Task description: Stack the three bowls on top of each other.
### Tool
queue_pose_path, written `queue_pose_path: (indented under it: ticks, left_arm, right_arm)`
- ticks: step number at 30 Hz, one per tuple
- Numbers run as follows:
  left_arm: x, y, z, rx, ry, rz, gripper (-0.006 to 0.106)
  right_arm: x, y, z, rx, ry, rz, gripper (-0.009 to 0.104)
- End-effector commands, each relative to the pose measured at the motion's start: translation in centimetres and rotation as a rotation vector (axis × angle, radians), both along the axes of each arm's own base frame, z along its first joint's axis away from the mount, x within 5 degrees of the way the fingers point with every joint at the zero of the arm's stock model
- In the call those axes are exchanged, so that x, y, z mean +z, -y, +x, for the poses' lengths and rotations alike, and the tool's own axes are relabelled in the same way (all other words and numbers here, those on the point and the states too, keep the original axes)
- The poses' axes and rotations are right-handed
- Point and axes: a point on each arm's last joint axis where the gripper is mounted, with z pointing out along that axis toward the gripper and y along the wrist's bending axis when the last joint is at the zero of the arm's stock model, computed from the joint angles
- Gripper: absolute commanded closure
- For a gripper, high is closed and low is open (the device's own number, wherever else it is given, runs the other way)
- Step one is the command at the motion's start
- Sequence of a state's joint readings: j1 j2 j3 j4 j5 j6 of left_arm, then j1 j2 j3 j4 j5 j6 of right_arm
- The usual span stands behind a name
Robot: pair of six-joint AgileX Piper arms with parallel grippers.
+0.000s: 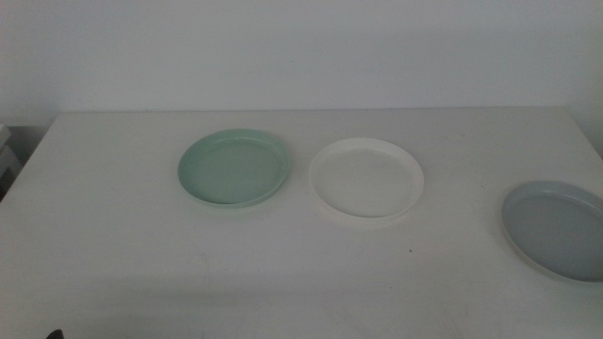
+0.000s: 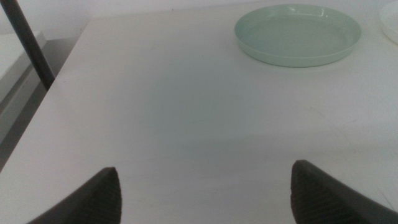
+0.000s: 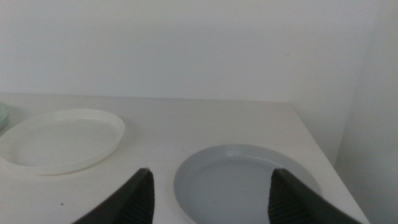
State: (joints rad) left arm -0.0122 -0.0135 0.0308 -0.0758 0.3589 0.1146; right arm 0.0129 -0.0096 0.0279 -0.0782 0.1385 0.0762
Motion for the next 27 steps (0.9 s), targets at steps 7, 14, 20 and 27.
queue_pose_path:
  ticks: [7, 14, 20, 27]
  left_arm:
    - [0.8, 0.0, 0.1, 0.008, 0.087, -0.012, -0.004]
    - [0.8, 0.0, 0.1, 0.008, 0.087, -0.012, -0.004]
    - [0.8, 0.0, 0.1, 0.008, 0.087, -0.012, -0.004]
    - [0.8, 0.0, 0.1, 0.008, 0.087, -0.012, -0.004]
  right_arm:
    - [6.3, 0.1, 0.6, -0.007, -0.015, -0.014, 0.047]
    - [12.0, 0.1, 5.8, -0.013, -0.187, -0.023, 0.047]
    - [16.0, -0.2, 12.4, -0.012, -0.423, 0.034, 0.047]
    - [18.1, -2.9, 20.9, 0.083, -0.597, 0.112, 0.047]
